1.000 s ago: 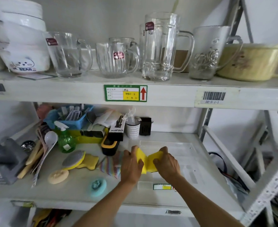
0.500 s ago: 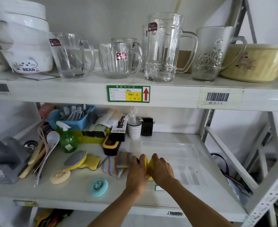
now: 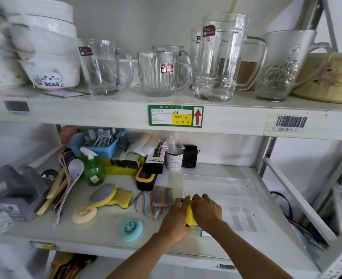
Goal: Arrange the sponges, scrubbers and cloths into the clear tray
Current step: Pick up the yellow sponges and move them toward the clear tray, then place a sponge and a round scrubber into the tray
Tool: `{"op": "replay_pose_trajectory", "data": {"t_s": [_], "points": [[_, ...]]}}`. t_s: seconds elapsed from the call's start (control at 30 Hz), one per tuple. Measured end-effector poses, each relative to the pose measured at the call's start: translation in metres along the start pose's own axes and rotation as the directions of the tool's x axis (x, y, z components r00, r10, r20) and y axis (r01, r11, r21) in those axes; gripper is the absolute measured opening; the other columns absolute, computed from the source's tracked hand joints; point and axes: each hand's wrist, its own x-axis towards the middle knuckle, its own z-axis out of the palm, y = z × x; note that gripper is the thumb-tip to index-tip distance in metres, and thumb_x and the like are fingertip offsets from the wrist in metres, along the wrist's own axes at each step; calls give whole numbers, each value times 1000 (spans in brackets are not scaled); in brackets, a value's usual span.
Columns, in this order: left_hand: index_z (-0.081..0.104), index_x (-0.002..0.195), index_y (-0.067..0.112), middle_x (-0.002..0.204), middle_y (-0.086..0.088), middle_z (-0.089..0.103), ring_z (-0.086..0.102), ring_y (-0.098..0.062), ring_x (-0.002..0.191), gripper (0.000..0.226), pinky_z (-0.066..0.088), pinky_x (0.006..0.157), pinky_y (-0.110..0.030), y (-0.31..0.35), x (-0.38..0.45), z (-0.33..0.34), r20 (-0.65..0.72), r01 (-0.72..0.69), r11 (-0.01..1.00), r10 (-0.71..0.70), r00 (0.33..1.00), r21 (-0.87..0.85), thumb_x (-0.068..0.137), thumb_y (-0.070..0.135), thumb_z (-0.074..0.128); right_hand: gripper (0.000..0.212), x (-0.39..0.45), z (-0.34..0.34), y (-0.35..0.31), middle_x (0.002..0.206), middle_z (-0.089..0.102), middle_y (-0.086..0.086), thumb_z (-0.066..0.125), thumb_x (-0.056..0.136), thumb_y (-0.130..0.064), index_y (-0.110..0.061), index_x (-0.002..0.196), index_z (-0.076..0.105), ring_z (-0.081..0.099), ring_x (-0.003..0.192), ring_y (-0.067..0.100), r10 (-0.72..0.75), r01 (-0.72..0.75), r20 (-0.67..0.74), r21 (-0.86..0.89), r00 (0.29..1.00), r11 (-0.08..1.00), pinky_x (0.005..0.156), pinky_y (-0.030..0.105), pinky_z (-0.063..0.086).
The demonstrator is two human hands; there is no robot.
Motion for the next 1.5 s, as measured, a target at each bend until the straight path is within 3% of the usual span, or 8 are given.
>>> {"op": "replay_pose_trajectory", "data": {"t_s": [0.13, 0.3, 0.43, 0.67, 0.87, 1.1, 1.33, 1.5], "points": [[2, 151, 26, 158, -2, 18, 32, -25, 141, 87, 46, 99, -31, -19, -5, -9, -39, 7, 998, -9, 999, -57, 84, 9, 54, 19, 7, -5, -19, 97, 63, 7, 53, 85, -22, -17, 99, 66, 62, 88, 29, -37, 18, -260, -75, 965, 997, 75, 40, 44], [53, 122, 10, 124, -12, 58, 58, -28, 114, 41, 48, 92, -36, -82, -22, -21, -341, 200, 957, -263, 902, -208, 81, 7, 54, 11, 12, 8, -70, 73, 61, 4, 72, 69, -19, -19, 78, 66, 63, 65, 28, -305, 284, -275, -113, 912, 952, 56, 37, 46], [58, 103, 5, 108, -17, 61, 57, -36, 105, 24, 51, 82, -45, -138, -43, -41, -412, 434, 878, -478, 776, -201, 79, 6, 55, 34, 9, 39, -113, 125, 57, 18, 54, 87, -24, -14, 119, 60, 55, 118, 36, -418, 416, -24, -42, 908, 908, 96, 50, 43], [33, 142, 10, 142, -16, 39, 43, -37, 126, 55, 43, 98, -45, -227, -57, -72, -305, 718, 692, -700, 646, -68, 91, 24, 49, 53, 5, 82, -154, 139, 42, 14, 50, 93, -42, -21, 140, 38, 53, 119, 37, -342, 361, 303, -6, 889, 933, 93, 42, 45], [24, 147, 9, 154, -17, 27, 35, -37, 136, 60, 33, 112, -44, -270, -43, -86, -203, 737, 675, -725, 658, -26, 94, 28, 44, 59, 10, 100, -165, 136, 43, 15, 46, 93, -50, -17, 141, 33, 52, 120, 36, -292, 343, 401, -59, 868, 938, 94, 41, 43], [37, 135, 5, 142, -18, 39, 42, -36, 129, 53, 36, 108, -43, -288, -37, -86, -62, 808, 589, -806, 588, 3, 94, 38, 40, 60, 20, 103, -169, 130, 45, 15, 50, 91, -54, -9, 131, 45, 55, 113, 36, -268, 330, 440, -69, 857, 941, 89, 40, 47], [44, 119, 1, 123, -18, 57, 57, -35, 114, 70, 49, 89, -41, -274, -58, -87, -248, 799, 601, -769, 589, 33, 78, 54, 63, 66, 25, 102, -174, 121, 47, 12, 69, 79, -52, -9, 125, 49, 56, 105, 33, -248, 267, 356, -3, 901, 964, 76, 37, 46], [44, 123, 1, 124, -18, 52, 59, -35, 111, 73, 51, 83, -42, -265, -71, -85, -200, 769, 628, -774, 601, -119, 76, 51, 69, 68, 25, 94, -178, 115, 57, 12, 74, 74, -49, -9, 121, 48, 59, 102, 32, -245, 224, 258, 106, 935, 969, 72, 36, 46]]}}
